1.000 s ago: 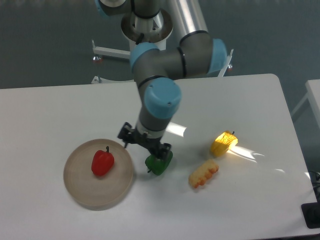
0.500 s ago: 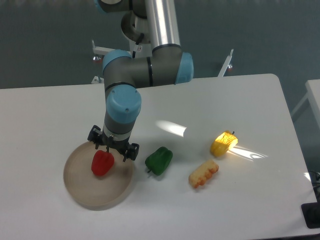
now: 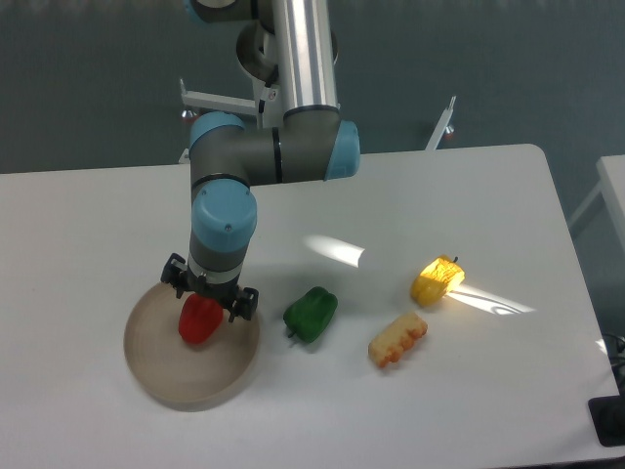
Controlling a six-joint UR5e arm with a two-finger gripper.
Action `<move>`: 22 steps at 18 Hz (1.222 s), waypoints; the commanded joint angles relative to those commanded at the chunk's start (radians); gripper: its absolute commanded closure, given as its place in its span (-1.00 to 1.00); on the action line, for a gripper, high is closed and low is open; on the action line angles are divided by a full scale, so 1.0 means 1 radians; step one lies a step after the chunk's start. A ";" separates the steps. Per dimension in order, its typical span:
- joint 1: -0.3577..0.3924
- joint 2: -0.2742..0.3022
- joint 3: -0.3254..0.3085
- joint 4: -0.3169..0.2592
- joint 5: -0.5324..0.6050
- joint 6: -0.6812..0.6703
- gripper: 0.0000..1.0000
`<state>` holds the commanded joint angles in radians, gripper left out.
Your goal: Pick up the red pepper from the plate
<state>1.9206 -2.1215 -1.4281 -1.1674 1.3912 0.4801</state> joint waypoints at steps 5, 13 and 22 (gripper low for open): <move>-0.009 -0.008 0.002 0.009 0.009 0.000 -1.00; -0.018 -0.035 0.000 0.037 0.040 0.000 -1.00; -0.028 -0.037 -0.003 0.048 0.038 0.000 -0.58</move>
<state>1.8929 -2.1583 -1.4312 -1.1198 1.4297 0.4801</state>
